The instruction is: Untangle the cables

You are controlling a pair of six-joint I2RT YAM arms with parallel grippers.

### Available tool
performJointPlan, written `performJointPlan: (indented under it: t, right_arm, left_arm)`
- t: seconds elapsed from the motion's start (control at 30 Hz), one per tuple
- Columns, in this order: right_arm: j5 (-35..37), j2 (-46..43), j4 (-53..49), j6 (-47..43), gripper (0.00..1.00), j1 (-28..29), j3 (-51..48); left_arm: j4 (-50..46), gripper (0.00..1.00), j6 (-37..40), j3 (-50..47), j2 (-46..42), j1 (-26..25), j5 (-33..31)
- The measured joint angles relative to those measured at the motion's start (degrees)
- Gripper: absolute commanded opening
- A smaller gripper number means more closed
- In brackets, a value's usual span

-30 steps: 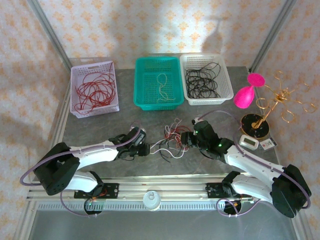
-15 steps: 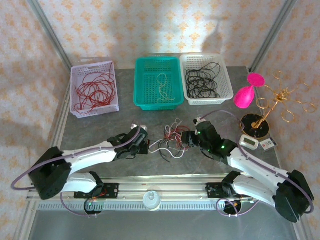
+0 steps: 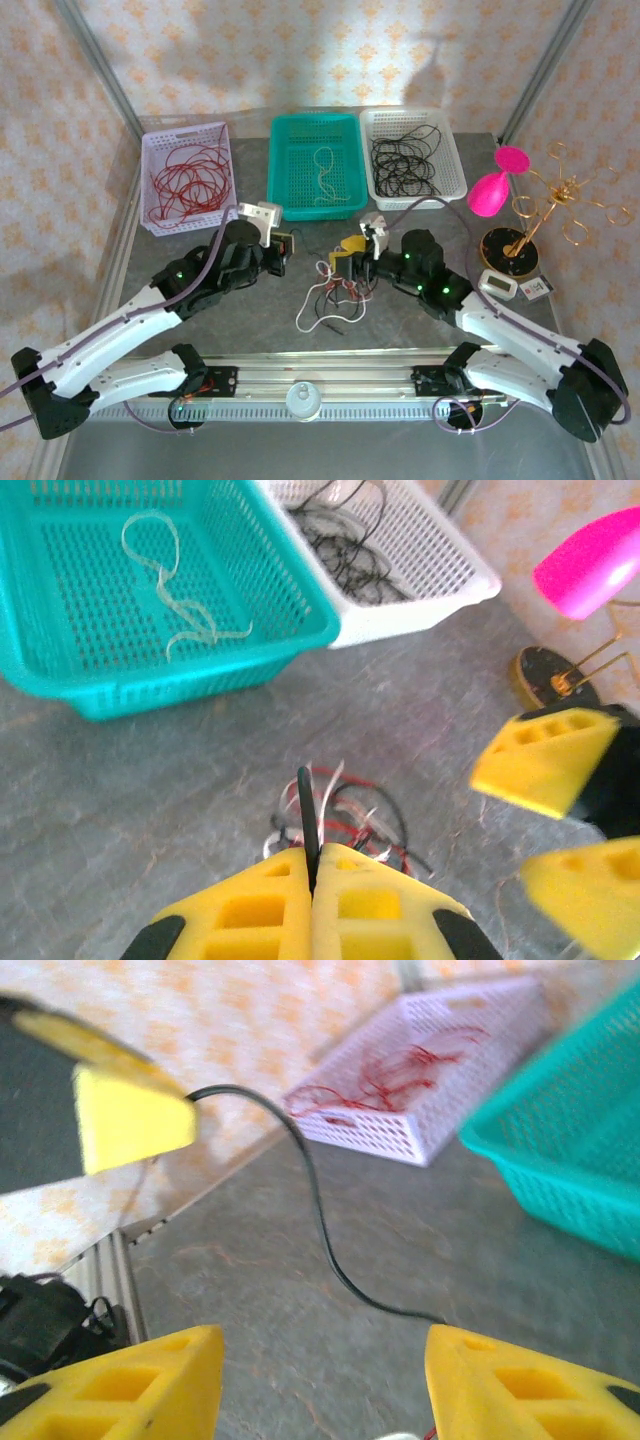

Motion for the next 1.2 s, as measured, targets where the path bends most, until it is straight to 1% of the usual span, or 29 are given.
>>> performJointPlan:
  t: [0.17, 0.33, 0.4, 0.47, 0.57, 0.73, 0.87, 1.0, 1.2]
  right_arm:
    - [-5.5, 9.4, 9.0, -5.6, 0.57, 0.4, 4.6]
    - [-7.5, 17.4, 14.7, -7.1, 0.55, 2.4, 8.1]
    - [-7.6, 19.8, 17.0, -7.1, 0.53, 3.5, 8.5]
    - [-7.1, 22.3, 18.7, -6.7, 0.48, 4.8, 9.1]
    - [-4.0, 26.1, 20.8, -5.0, 0.42, 6.1, 10.1]
    - [4.2, 31.3, 22.5, -0.5, 0.39, 6.3, 10.0]
    - [9.0, 33.1, 23.6, 2.4, 0.37, 6.4, 7.1]
    - [13.3, 35.5, 25.0, 4.4, 0.34, 6.6, 2.6]
    - [17.2, 40.1, 26.2, 6.1, 0.33, 6.6, -0.6]
  left_arm:
    - [-2.5, 0.0, 3.8, 6.8, 0.8, 0.0, 1.2]
    - [-4.0, 0.0, 6.1, 11.3, 1.2, -0.1, 2.6]
    - [-4.2, 0.0, 7.1, 12.8, 1.4, -0.2, 3.3]
    - [-4.3, 0.0, 7.5, 14.2, 1.7, -0.4, 4.0]
    - [-5.1, 0.0, 8.5, 17.2, 2.5, -0.4, 4.9]
    - [-5.2, 0.0, 10.5, 24.7, 3.3, -0.4, 5.0]
    - [-3.9, 0.0, 12.6, 30.9, 3.2, -0.4, 4.5]
    - [-2.6, 0.0, 14.4, 38.1, 5.3, -0.4, 4.6]
    - [1.5, 0.0, 16.0, 42.8, 8.5, -0.4, 5.2]
